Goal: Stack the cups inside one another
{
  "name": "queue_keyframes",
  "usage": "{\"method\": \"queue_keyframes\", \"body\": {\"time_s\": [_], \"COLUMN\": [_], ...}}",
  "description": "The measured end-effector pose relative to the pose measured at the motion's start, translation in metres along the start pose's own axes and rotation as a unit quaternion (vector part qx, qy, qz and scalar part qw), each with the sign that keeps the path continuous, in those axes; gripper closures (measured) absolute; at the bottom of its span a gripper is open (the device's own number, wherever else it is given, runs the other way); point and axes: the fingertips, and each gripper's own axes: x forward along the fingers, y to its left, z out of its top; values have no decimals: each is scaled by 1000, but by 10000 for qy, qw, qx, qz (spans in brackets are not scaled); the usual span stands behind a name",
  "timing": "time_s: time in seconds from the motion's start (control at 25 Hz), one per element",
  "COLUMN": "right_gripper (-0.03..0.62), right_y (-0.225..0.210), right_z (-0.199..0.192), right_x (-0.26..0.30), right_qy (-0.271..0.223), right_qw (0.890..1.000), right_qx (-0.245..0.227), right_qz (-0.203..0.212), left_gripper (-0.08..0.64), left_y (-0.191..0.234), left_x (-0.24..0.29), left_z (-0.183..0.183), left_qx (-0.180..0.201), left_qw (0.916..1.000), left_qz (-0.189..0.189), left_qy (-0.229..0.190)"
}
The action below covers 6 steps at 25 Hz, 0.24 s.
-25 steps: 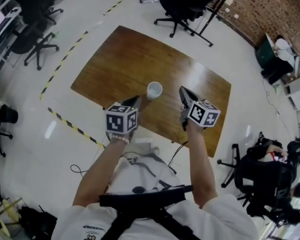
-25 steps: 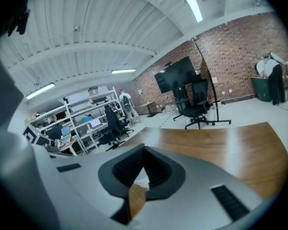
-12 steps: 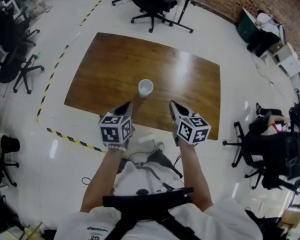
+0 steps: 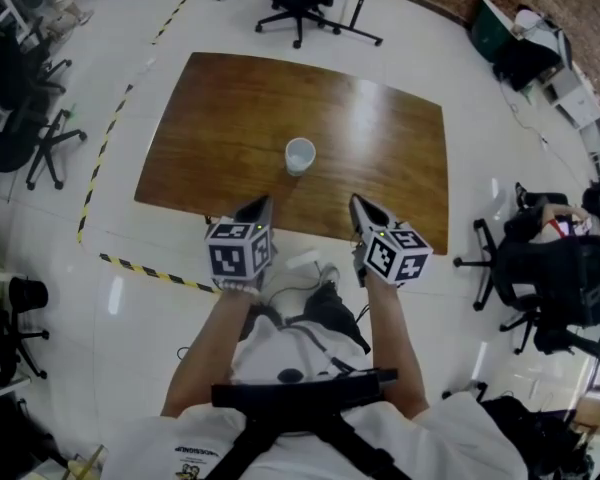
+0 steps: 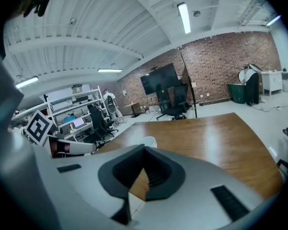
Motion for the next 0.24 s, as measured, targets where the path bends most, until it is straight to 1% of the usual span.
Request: {"method": "queue_keyframes", "body": {"time_s": [0.24], "right_gripper": [594], "right_y": [3], "right_z": [-4], "right_x": [7], "right_qy": [71], "right_qw": [10000], "right_qx": [8], "right_qz": [27], "left_gripper": [563], "left_y": [2], "left_x": [2], "left_z": [-2], "left_qx": [0], "left_qw": [10000], "left_qz": [-86], "left_qy": [31]}}
